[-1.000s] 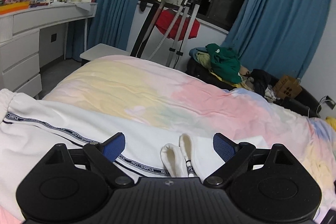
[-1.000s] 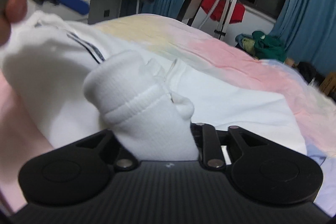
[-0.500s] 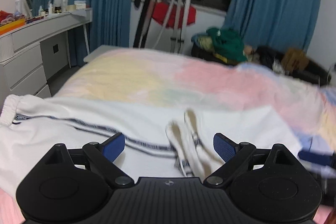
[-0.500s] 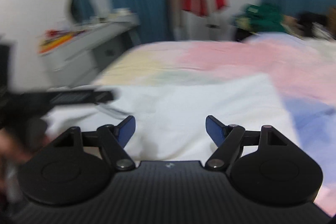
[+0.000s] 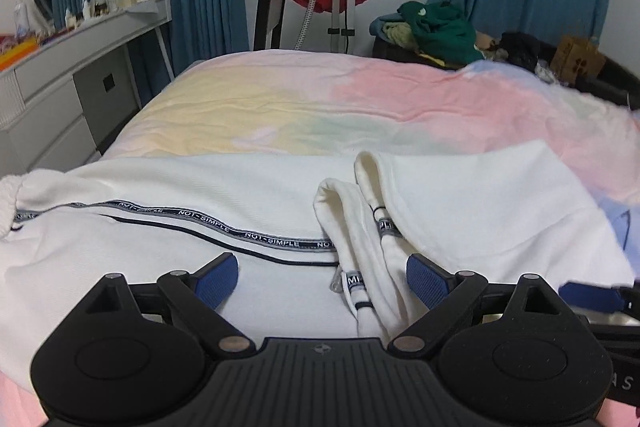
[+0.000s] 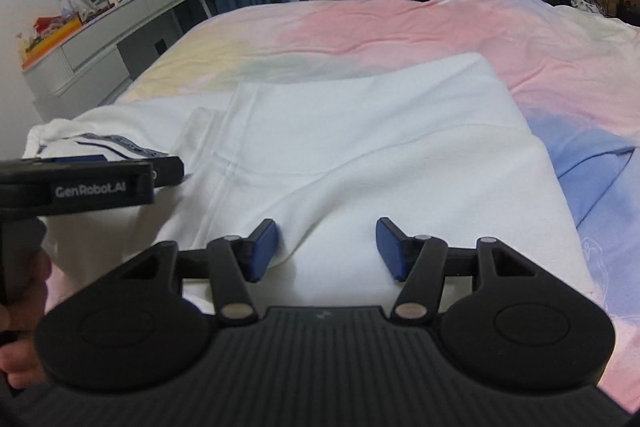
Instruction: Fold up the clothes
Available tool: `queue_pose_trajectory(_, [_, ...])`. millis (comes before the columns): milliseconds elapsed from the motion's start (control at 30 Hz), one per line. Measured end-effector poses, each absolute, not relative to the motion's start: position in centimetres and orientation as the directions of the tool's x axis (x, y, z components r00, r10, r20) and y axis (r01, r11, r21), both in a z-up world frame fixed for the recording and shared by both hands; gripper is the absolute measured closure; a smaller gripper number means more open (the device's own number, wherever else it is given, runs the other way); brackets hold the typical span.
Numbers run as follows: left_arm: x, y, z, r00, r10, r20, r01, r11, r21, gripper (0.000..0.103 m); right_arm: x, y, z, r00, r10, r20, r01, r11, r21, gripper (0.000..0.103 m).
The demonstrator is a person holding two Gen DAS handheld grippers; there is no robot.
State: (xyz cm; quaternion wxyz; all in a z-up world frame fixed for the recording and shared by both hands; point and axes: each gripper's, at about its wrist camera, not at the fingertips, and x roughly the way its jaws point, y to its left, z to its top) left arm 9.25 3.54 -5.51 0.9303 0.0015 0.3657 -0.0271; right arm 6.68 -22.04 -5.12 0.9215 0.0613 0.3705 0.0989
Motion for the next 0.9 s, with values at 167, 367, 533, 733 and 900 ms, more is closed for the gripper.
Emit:
queue_pose_trajectory(167, [10.2, 7.2, -4.5, 0.728, -0.105, -0.677, -0.02, 0.985, -0.174, 0.01, 5.2, -22.9, -2.6, 0.749, 0.322, -0.579, -0.216, 0.945, 0.247, 0.043])
queue_pose_trajectory(367, [11.2, 9.6, -3.9, 0.723, -0.12, -0.68, -0.09, 0.96, -0.265, 0.011, 5.0, -21.1, -2.7, 0.677, 0.492, -0.547, -0.375, 0.87, 0.319, 0.041])
queue_pose_trajectory(533, [12.2, 10.3, -4.6, 0.717, -0.172, -0.675, -0.096, 0.936, -0.34, 0.012, 5.7, -18.4, -4.0, 0.644, 0.452, -0.617, -0.402, 0.886, 0.229, 0.048])
queue_pose_trajectory(733, [13.5, 10.5, -6.0, 0.697, -0.273, -0.664, -0.076, 0.892, -0.446, 0.021, 5.2, -18.1, -3.5, 0.635, 0.417, -0.65, -0.405, 0.897, 0.179, 0.091])
queue_pose_trajectory(900, [14.6, 10.4, -6.6, 0.688, -0.308, -0.657, -0.083, 0.866, -0.493, 0.03, 3.1, -19.3, -0.4, 0.663, 0.464, -0.588, -0.446, 0.875, 0.188, 0.091])
